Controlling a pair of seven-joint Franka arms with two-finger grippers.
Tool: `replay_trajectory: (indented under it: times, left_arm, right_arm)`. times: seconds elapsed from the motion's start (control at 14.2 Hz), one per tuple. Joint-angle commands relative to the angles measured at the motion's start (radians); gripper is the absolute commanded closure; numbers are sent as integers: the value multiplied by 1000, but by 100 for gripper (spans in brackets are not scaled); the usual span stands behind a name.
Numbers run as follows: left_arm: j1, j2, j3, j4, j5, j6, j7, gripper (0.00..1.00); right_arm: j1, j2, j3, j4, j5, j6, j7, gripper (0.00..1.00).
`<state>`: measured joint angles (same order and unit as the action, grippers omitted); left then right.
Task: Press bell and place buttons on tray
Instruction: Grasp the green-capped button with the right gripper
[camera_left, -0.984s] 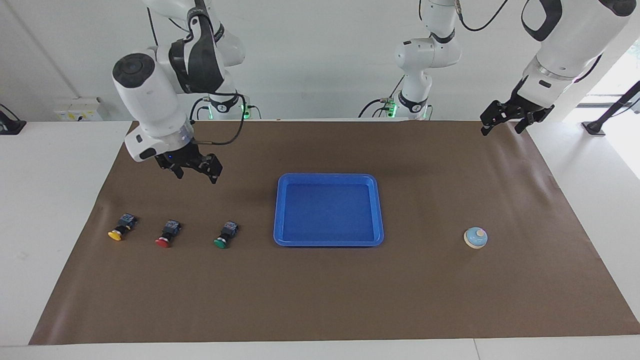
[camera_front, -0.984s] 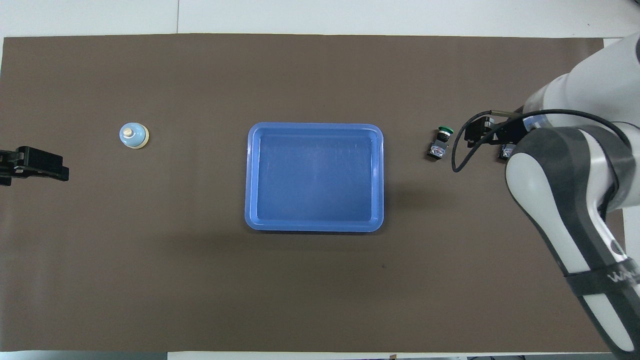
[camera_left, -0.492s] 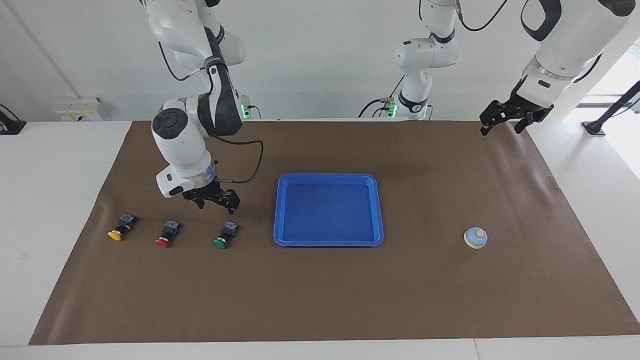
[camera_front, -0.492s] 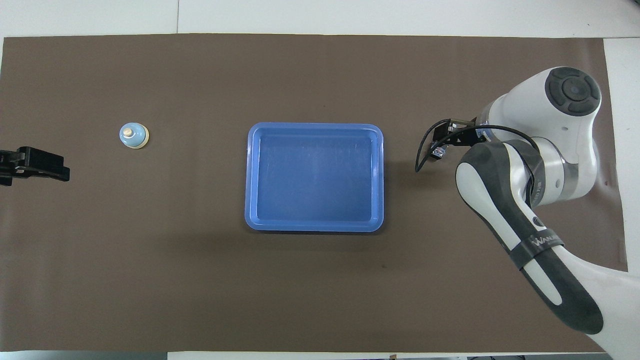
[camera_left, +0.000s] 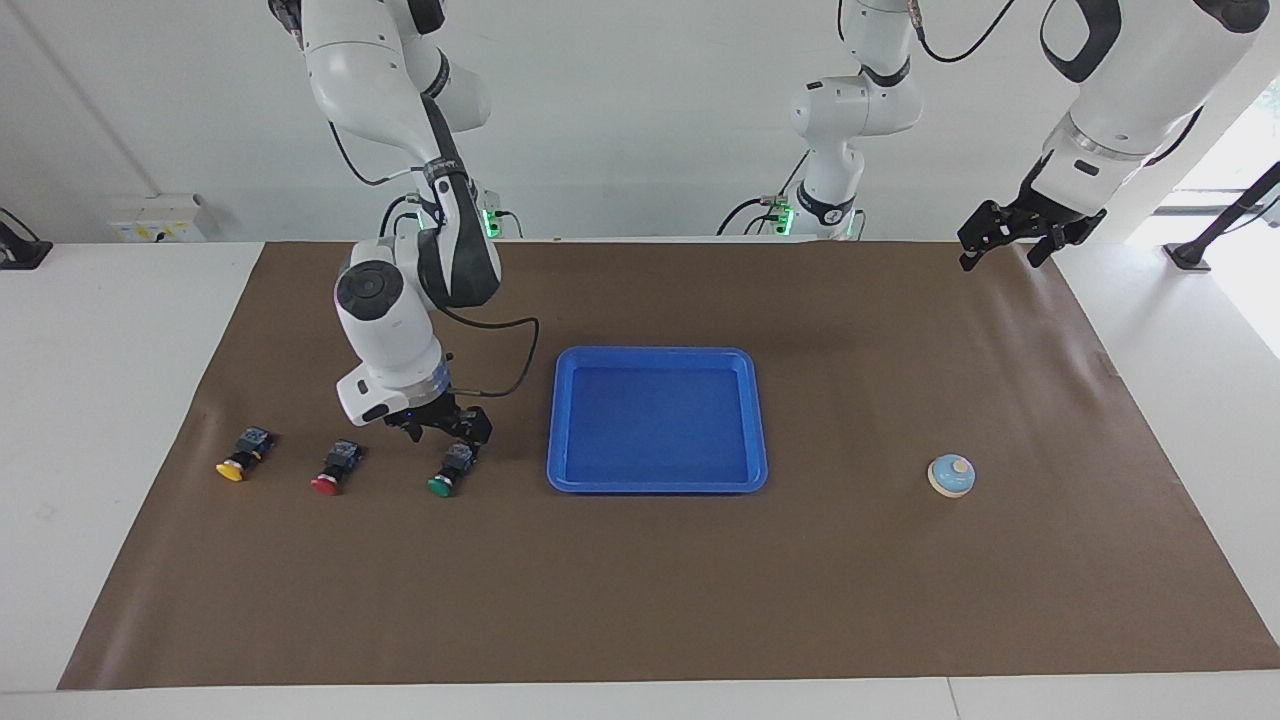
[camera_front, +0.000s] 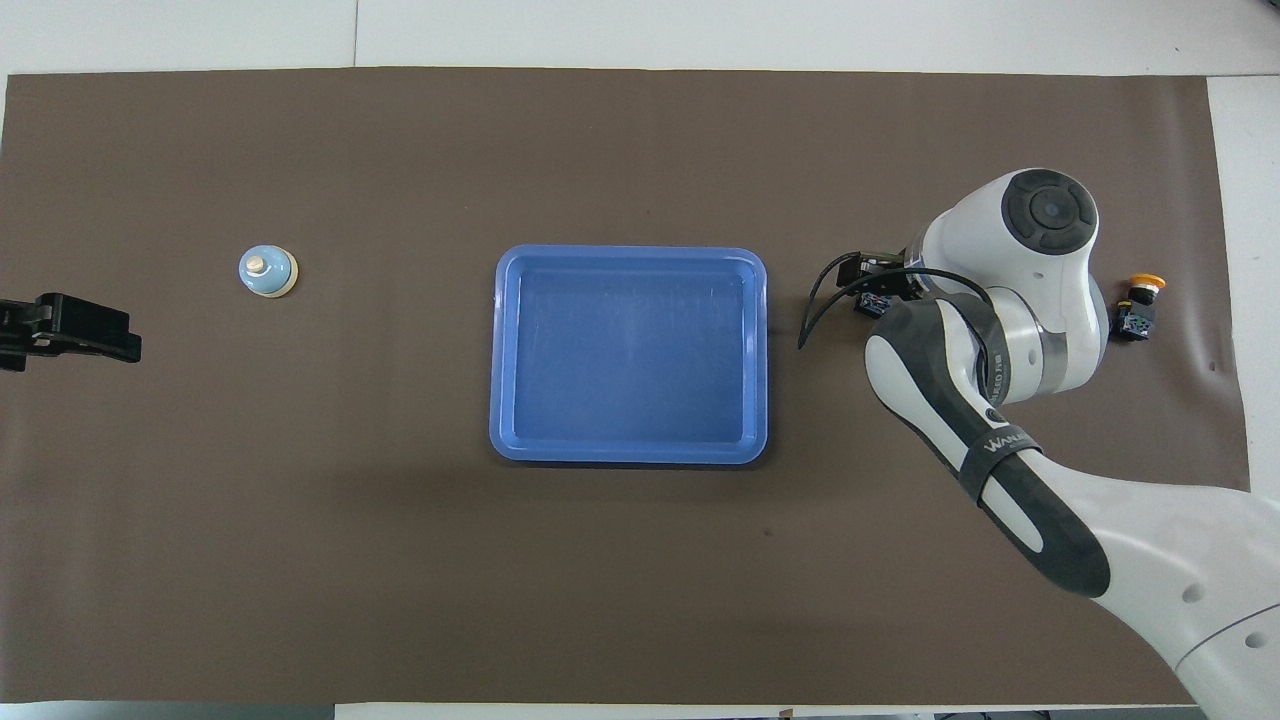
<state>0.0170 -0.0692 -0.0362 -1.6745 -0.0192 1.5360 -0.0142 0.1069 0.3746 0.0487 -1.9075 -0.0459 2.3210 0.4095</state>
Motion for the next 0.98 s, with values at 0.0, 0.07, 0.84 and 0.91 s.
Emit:
replay_trajectory:
  times: [0.0, 0.07, 0.84, 0.91]
  left_arm:
    - [-9, -3, 9, 12, -1, -13, -6, 0]
    - [-8, -3, 10, 12, -1, -14, -6, 0]
    - [-2, -3, 10, 12, -1, -13, -6, 0]
    - [-2, -3, 10, 12, -1, -13, -6, 0]
  right_arm:
    - [1, 19, 2, 1, -22, 49, 34, 0]
    - [5, 27, 2, 1, -22, 58, 48, 0]
    - [16, 35, 0, 27, -26, 28, 49, 100]
    - [16, 32, 0, 62, -26, -20, 49, 100]
